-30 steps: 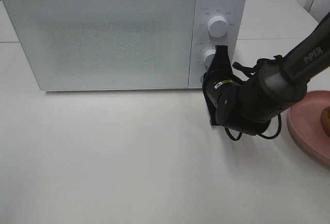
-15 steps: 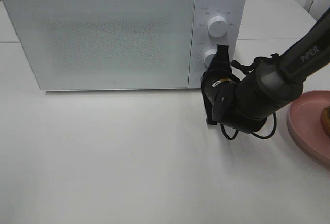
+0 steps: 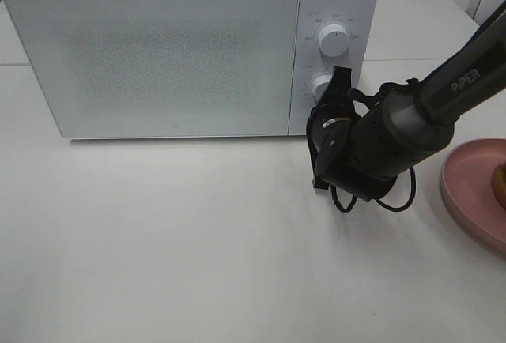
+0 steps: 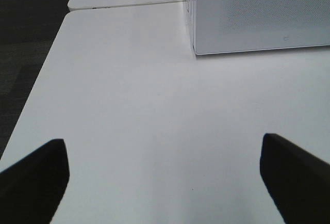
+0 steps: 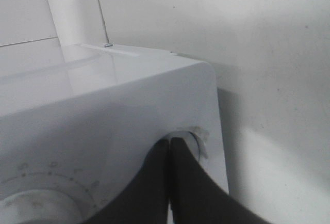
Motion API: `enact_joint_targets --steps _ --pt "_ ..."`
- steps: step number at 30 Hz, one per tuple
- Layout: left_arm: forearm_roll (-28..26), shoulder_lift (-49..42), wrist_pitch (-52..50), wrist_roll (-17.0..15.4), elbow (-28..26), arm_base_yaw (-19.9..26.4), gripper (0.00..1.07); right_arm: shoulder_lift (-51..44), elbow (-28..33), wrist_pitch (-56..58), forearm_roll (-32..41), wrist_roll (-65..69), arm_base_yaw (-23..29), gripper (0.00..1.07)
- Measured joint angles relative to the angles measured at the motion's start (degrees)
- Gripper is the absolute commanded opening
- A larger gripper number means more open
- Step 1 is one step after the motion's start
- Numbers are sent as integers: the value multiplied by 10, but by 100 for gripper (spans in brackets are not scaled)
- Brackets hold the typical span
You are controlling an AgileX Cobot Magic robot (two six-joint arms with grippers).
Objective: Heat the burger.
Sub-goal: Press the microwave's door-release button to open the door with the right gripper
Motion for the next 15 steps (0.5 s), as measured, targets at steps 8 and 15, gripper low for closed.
enact_joint_targets --steps 8,15 --pt "0 0 0 0 0 0 93 22 -18 -23 10 -21 3 0" --pt "0 0 0 0 0 0 93 35 -37 -35 53 -25 11 0"
